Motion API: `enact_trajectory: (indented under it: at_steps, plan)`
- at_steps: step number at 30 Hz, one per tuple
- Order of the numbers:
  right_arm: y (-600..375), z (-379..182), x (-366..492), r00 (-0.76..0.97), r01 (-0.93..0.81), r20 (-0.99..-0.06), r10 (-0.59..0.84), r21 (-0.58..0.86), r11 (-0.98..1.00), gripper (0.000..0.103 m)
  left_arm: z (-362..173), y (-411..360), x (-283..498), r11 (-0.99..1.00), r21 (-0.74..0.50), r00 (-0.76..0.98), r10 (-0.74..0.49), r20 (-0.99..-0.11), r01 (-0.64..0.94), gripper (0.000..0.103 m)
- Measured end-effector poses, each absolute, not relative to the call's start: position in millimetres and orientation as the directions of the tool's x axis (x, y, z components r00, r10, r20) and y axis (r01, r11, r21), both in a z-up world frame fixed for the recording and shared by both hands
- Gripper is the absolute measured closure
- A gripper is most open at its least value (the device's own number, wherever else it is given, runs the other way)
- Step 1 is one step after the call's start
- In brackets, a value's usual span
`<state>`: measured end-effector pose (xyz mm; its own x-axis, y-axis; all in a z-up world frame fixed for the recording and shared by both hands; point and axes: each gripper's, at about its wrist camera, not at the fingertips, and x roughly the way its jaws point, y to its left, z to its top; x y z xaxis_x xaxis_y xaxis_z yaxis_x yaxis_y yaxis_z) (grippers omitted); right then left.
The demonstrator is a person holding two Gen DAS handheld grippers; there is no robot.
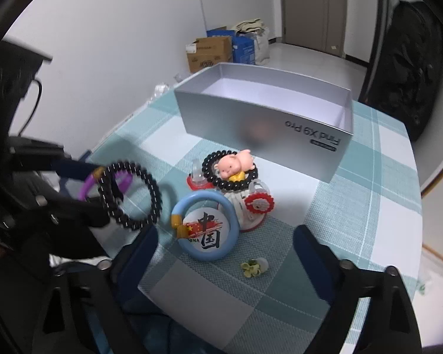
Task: Organize jewelry
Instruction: 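Lift the purple bangle with the left tool while the right tool grasps a black bead bracelet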
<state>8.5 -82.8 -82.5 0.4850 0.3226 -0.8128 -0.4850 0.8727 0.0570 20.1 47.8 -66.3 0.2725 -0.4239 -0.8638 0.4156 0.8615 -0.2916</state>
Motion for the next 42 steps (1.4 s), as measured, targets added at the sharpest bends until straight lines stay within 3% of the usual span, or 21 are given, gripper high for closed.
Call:
enact_trajectory:
  at_steps: [3,9,17,21,25,29,42]
  plan:
    - [-75.2,-86.6,7.9,0.489,-0.506,-0.824,0.286,-0.001,0.863,0.036,-73.9,49.0,24.7,0.889,-0.245,0.275,-0.364,-0.89,0.386,0.054]
    - [-68.8,-74.0,-1.2,0.492,-0.572,-0.781,0.384,0.042,0.819,0.036,-80.1,43.0,26.2,0.891,-0.222,0.261,-0.341,-0.903,0.396,0.054]
    - [-47.0,-77.8,-14.3,0.484,-0.669,-0.774,0.41,-0.025,0.743,0.037,-72.3,52.9,26.0,0.859,-0.322,0.249,-0.439,-0.863,0.398,0.054]
    - [-41.7,-81.3,-12.8,0.491,-0.688,-0.759,0.427,-0.038,0.725,0.057,-67.3,48.7,24.3,0.829,-0.363,0.238,-0.489,-0.839,0.425,0.054]
    - [-45.2,-83.4,-5.5,0.484,-0.681,-0.756,0.441,-0.009,0.732,0.086,-71.3,49.2,27.1,0.829,-0.381,0.216,-0.494,-0.842,0.41,0.054]
    - [-54.7,-79.6,-0.1,0.47,-0.67,-0.734,0.49,0.065,0.74,0.095,-71.1,51.7,29.9,0.823,-0.404,0.209,-0.511,-0.834,0.399,0.054]
    - [-85.5,-63.9,14.5,0.482,-0.577,-0.694,0.535,0.208,0.79,0.095,-71.9,52.0,30.4,0.847,-0.365,0.235,-0.473,-0.849,0.386,0.054]
